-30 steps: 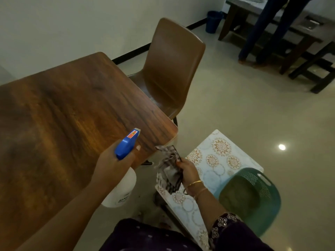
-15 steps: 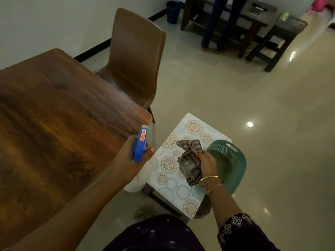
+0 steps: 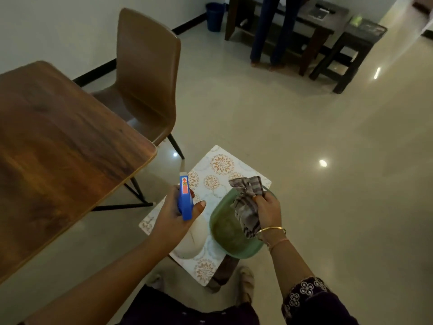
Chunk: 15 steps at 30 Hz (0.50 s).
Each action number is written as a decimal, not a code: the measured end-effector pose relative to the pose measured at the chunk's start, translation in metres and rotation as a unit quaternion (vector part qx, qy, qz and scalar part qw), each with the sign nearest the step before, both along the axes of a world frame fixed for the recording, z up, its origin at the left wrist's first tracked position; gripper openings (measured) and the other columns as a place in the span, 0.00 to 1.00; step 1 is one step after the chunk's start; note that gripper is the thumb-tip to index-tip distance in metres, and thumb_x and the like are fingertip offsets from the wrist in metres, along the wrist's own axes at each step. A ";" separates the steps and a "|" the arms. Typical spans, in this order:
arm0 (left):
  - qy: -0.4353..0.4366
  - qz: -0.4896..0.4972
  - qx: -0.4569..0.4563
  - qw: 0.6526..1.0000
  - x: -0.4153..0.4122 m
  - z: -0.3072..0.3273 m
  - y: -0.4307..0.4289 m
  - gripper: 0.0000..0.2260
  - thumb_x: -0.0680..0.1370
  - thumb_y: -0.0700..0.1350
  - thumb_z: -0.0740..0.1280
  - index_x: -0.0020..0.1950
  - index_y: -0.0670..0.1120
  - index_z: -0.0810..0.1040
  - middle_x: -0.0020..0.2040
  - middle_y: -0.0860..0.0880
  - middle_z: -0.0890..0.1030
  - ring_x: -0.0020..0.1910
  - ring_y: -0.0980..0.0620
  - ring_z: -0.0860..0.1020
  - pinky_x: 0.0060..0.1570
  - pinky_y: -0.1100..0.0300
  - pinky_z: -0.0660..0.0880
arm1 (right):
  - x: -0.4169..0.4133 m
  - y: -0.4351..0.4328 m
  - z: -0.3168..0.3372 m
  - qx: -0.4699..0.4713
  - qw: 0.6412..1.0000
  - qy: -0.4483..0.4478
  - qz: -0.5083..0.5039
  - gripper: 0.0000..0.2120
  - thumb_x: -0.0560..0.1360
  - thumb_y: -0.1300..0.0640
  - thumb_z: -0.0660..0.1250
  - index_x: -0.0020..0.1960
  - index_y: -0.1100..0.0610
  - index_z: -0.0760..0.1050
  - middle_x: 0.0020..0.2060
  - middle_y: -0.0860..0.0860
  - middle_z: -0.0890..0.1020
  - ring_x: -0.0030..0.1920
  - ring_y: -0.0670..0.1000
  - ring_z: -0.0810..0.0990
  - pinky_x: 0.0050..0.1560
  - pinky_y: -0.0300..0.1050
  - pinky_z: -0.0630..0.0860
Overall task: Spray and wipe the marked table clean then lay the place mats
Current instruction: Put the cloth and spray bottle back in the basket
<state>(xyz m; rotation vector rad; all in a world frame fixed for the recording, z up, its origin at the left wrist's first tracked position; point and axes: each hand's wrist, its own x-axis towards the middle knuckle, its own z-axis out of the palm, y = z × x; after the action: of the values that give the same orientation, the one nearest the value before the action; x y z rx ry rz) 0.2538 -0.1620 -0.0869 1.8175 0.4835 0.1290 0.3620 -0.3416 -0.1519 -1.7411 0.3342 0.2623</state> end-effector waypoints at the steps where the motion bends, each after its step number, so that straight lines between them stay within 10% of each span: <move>1: -0.003 0.019 0.001 1.000 0.005 -0.002 -0.013 0.12 0.74 0.39 0.68 0.49 0.52 0.68 0.44 0.57 0.73 0.41 0.70 0.75 0.39 0.78 0.71 | 0.008 -0.009 0.000 -0.009 1.000 -0.002 0.028 0.06 0.77 0.66 0.61 0.46 0.68 0.76 0.36 0.56 0.77 0.37 0.52 0.74 0.39 0.43 0.73; 7: 0.030 0.092 0.055 0.994 0.037 -0.035 -0.087 0.13 0.74 0.44 0.70 0.51 0.47 0.67 0.42 0.55 0.72 0.38 0.58 0.74 0.39 0.73 0.69 | 0.054 -0.062 -0.009 -0.056 0.988 -0.016 0.139 0.04 0.75 0.66 0.63 0.43 0.60 0.76 0.40 0.58 0.78 0.41 0.55 0.74 0.45 0.50 0.73; 15: 0.136 0.123 0.069 0.981 0.061 -0.091 -0.130 0.26 0.72 0.49 0.72 0.64 0.40 0.67 0.56 0.44 0.76 0.51 0.49 0.76 0.43 0.68 0.69 | 0.083 -0.096 -0.013 0.006 0.989 0.057 0.138 0.06 0.76 0.68 0.61 0.45 0.63 0.77 0.38 0.56 0.79 0.37 0.51 0.76 0.36 0.36 0.75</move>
<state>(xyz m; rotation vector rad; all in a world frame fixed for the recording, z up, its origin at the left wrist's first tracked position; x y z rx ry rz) 0.3146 -0.2921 -0.1778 1.9140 0.9131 0.0850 0.4451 -0.4374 -0.1653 -1.7624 0.1717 0.5640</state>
